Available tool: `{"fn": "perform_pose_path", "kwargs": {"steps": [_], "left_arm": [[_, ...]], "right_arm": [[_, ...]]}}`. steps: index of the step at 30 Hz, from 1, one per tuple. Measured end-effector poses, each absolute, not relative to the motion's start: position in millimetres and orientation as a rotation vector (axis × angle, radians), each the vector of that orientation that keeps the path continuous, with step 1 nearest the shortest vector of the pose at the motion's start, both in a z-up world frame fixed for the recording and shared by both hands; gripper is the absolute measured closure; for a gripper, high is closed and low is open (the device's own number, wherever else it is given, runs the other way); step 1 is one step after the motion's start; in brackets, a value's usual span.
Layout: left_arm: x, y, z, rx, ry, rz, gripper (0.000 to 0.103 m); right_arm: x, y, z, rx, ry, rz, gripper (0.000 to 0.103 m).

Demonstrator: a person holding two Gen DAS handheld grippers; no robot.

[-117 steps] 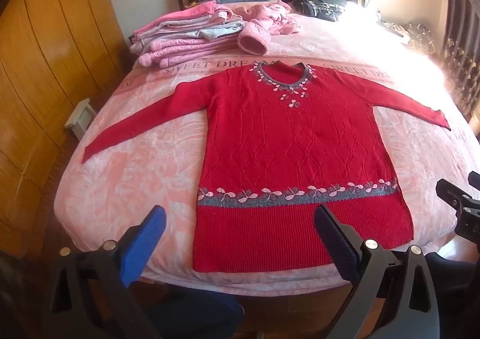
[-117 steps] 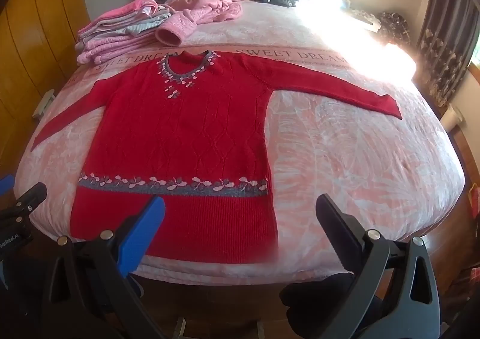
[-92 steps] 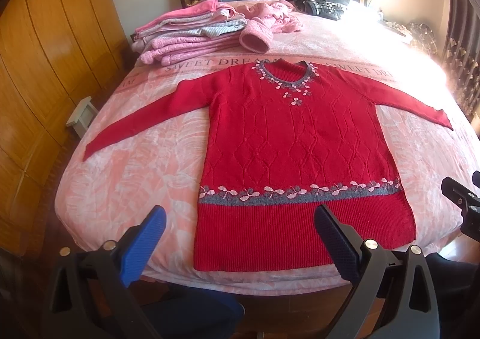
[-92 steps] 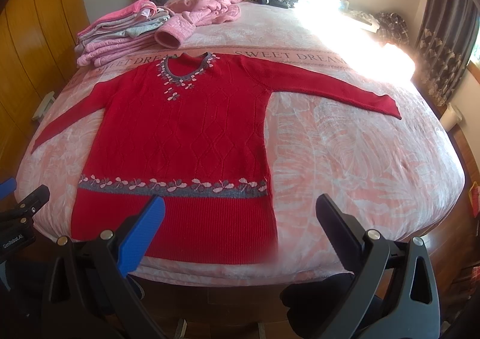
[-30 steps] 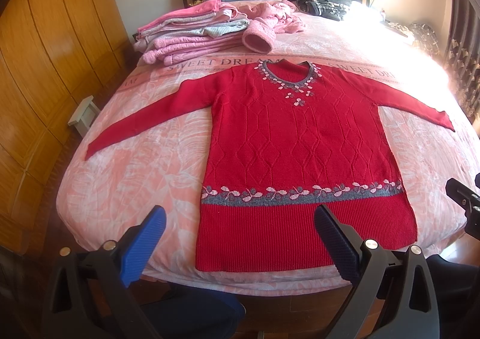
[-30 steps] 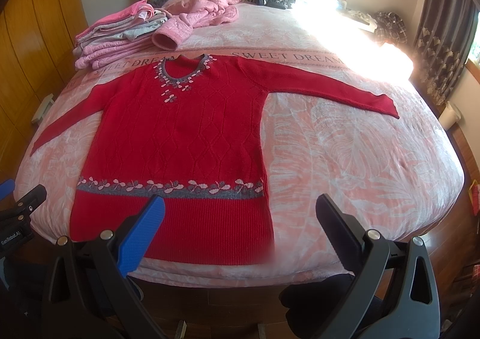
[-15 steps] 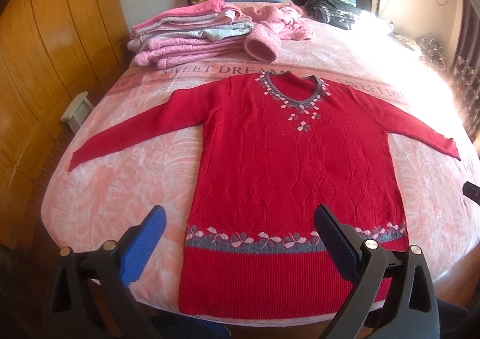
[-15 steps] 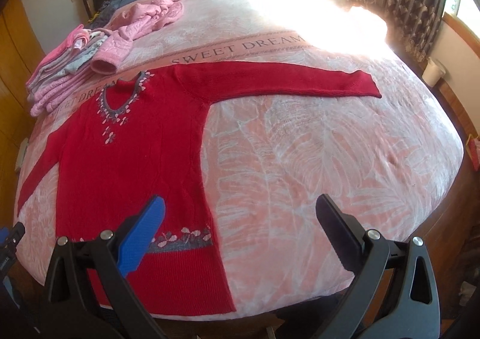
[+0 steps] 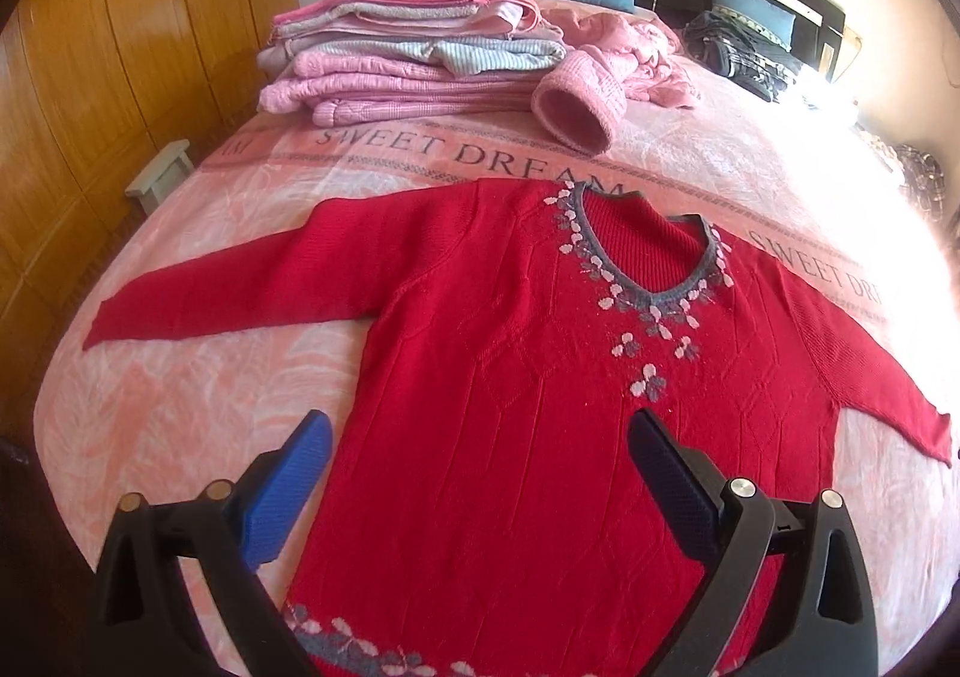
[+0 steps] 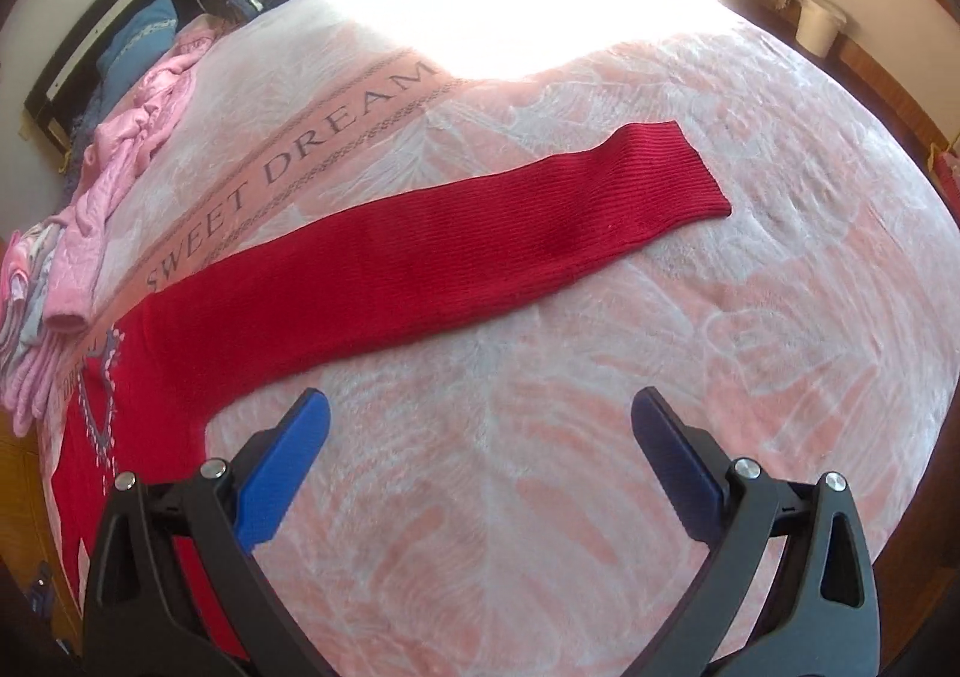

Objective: Fold small clothes
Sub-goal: 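Reach the right gripper to the red sleeve cuff and grasp it, then lift the cuff with the right gripper and carry the sleeve across the sweater front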

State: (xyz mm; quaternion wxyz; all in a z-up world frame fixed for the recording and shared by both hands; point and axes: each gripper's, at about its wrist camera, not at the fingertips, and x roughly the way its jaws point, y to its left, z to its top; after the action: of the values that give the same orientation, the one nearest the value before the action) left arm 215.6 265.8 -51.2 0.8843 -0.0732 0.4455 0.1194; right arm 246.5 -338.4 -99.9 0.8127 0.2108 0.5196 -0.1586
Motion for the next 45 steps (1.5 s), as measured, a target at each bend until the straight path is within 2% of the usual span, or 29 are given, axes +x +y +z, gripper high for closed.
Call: {"fn": "perform_pose_path", "kwargs": {"steps": [12,16,19,21,22,23,24,25,31,34,37,45], "left_arm": [[257.7,278.5,-100.3,-0.203,0.947,0.302,0.004],[260.0,263.9,-107.2,-0.140,0.935,0.292,0.004],[260.1,244.9,-109.9,-0.074,0.920,0.263,0.004],[261.0,232.4,-111.9,-0.047,0.921,0.237,0.004],[261.3,227.1,-112.3,-0.039,0.924,0.225,0.004],[261.7,222.5,-112.3,-0.033,0.926,0.213,0.004],[261.4,218.4,-111.8,-0.028,0.926,0.201,0.004],[260.7,215.2,-110.7,-0.024,0.921,0.190,0.004],[258.1,215.6,-103.1,-0.005,0.885,0.184,0.004],[259.9,225.1,-107.1,-0.022,0.904,0.205,0.004],[262.1,237.6,-113.6,-0.042,0.931,0.223,0.004],[272.5,274.3,-117.4,-0.115,0.943,0.266,0.004]], "right_arm": [[283.0,-472.7,-158.5,0.611,1.097,-0.364,0.004],[285.8,-484.1,-170.3,0.628,1.076,-0.355,0.012],[293.8,-486.3,-169.9,0.584,1.075,-0.379,0.029],[296.4,-486.2,-167.9,0.588,1.063,-0.350,0.057],[297.6,-487.1,-168.4,0.605,1.060,-0.337,0.061],[297.9,-488.3,-168.4,0.620,1.054,-0.325,0.070],[296.7,-488.9,-167.8,0.643,1.041,-0.298,0.084],[296.6,-489.1,-167.3,0.678,1.024,-0.264,0.092],[288.3,-488.0,-151.5,0.665,0.978,-0.258,0.096],[285.6,-494.1,-168.4,0.649,1.045,-0.364,0.096],[280.4,-493.5,-171.8,0.669,1.019,-0.377,0.097],[302.6,-424.3,-105.6,0.548,0.902,-0.257,0.097]]}}
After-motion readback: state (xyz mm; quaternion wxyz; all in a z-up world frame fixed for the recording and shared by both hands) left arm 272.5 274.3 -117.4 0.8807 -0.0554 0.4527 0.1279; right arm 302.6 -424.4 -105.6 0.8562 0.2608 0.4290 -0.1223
